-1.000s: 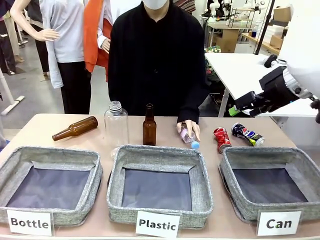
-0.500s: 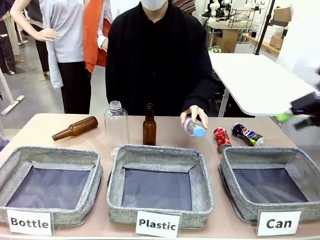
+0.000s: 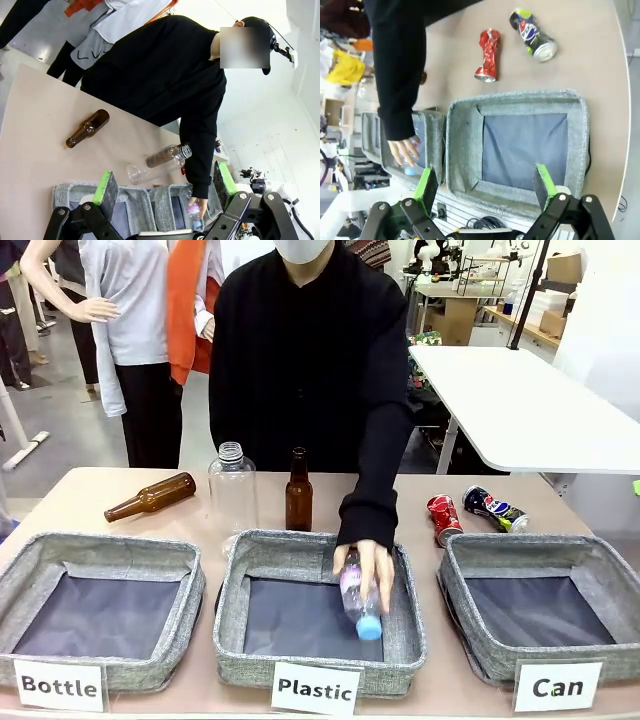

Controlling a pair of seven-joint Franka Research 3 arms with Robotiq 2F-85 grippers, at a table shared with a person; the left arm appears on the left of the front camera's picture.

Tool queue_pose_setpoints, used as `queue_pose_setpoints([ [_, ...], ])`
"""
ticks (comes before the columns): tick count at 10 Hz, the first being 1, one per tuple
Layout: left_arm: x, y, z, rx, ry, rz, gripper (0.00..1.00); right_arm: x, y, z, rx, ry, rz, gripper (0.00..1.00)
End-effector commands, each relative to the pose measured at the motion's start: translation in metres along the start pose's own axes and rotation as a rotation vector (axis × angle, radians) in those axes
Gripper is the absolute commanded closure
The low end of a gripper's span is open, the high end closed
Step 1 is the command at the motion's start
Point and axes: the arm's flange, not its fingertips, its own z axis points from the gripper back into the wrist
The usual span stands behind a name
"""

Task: Sort the can waste into the basket.
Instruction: Pick up the can waste from the table and place it in the right Fabric basket.

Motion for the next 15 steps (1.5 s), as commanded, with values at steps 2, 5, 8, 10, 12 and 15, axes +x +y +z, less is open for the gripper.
queue_pose_setpoints([
  [2, 0.001, 0.001, -0.002, -0.021, -0.019, -0.021, 0.00, -0.007, 0.006, -0.020, 0.002, -0.019, 0.022, 0.00],
  [5, 0.001, 0.001, -0.002, -0.021, -0.019, -0.021, 0.00, 0.014, 0.034, -0.043, -0.084, -0.001, 0.068, 0.00],
  [8, 0.001, 0.001, -0.002, -0.021, -0.019, -0.021, 0.00, 0.045, 0.085, -0.103, -0.271, 0.047, 0.165, 0.00],
  [10, 0.001, 0.001, -0.002, -0.021, -0.019, -0.021, 0.00, 0.065, 0.117, -0.164, -0.390, 0.092, 0.240, 0.00],
  [12, 0.001, 0.001, -0.002, -0.021, -0.019, -0.021, 0.00, 0.081, 0.136, -0.219, -0.512, 0.114, 0.303, 0.00],
  [15, 0.001, 0.001, -0.002, -0.021, -0.019, -0.021, 0.00, 0.109, 0.139, -0.283, -0.645, 0.173, 0.375, 0.00],
])
